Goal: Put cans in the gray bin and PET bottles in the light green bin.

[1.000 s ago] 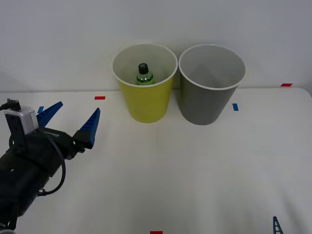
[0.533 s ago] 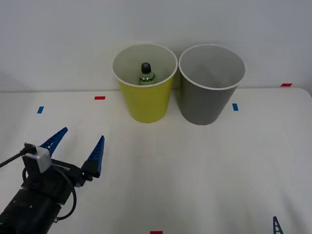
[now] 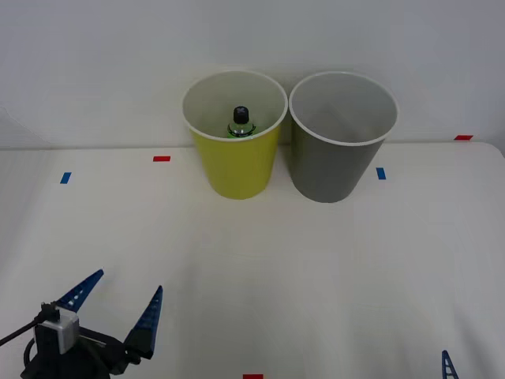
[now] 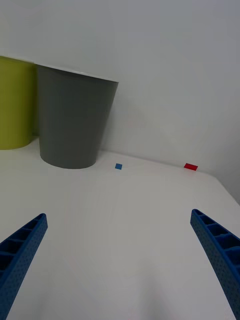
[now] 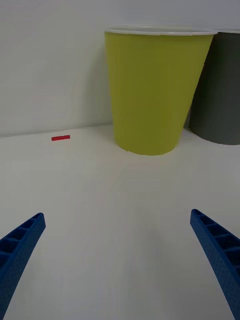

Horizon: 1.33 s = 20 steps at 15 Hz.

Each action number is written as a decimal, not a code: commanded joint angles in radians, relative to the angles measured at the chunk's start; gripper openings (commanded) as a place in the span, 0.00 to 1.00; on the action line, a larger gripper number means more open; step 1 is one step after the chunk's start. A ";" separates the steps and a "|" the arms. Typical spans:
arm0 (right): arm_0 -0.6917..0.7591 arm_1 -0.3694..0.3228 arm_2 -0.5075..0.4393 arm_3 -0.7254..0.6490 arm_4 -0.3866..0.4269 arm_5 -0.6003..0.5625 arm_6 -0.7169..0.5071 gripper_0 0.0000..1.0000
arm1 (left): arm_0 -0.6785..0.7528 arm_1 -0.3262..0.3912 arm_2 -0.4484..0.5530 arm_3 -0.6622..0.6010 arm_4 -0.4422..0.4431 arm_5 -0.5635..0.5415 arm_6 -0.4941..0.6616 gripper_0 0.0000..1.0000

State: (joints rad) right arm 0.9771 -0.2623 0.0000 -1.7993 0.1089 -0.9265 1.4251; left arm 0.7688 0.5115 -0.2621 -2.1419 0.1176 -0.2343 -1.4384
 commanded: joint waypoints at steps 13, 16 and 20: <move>0.000 0.000 0.000 0.000 0.000 0.000 0.000 1.00 | 0.273 -0.137 0.083 0.132 -0.098 -0.382 0.049 1.00; 0.000 0.000 0.000 0.000 0.000 0.000 0.000 1.00 | 0.270 -0.142 0.083 0.158 -0.098 -0.388 0.055 1.00; 0.000 0.000 0.000 0.000 0.000 0.000 0.000 1.00 | 0.273 -0.142 0.083 0.158 -0.099 -0.387 0.049 1.00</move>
State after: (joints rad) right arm 0.9771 -0.2623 0.0000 -1.7994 0.1089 -0.9265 1.4251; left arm 1.0413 0.3697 -0.1795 -1.9836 0.0185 -0.6222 -1.3891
